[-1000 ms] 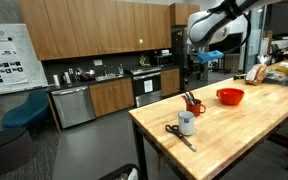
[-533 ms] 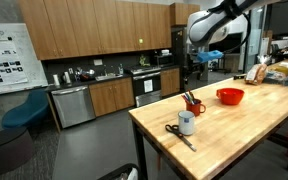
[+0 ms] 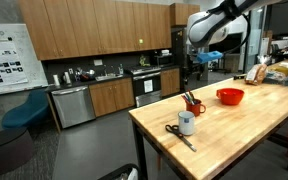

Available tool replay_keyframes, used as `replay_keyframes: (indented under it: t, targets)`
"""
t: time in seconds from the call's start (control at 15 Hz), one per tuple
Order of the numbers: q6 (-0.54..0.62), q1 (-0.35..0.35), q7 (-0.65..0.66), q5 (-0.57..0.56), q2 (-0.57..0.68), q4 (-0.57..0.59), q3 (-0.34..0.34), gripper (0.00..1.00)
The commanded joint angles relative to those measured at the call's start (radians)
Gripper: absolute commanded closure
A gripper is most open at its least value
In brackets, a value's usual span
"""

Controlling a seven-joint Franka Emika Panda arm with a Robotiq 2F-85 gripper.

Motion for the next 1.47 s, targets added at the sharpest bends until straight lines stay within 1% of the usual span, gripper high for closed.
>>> replay_keyframes:
  t: [0.0,0.33,0.6,0.87,1.07,1.13,1.2,1.33,1.4]
  targets:
    - [-0.004,0.010,0.034,0.012,0.052,0.047,0.001,0.00]
    - [-0.030,0.016,0.120,-0.014,0.132,0.126,0.017,0.00]
    - [-0.085,0.023,0.199,-0.075,0.207,0.196,0.017,0.00]
    - [-0.165,0.027,0.224,-0.093,0.256,0.247,0.003,0.00]
    - [-0.185,0.026,0.223,-0.087,0.291,0.275,-0.010,0.00]
    - [-0.186,0.025,0.225,-0.084,0.304,0.284,-0.014,0.25]
    - [-0.190,0.024,0.223,-0.080,0.316,0.292,-0.019,0.26]
    - [-0.197,0.024,0.224,-0.075,0.332,0.306,-0.028,0.39]
    - [-0.202,0.025,0.224,-0.075,0.337,0.311,-0.032,0.48]
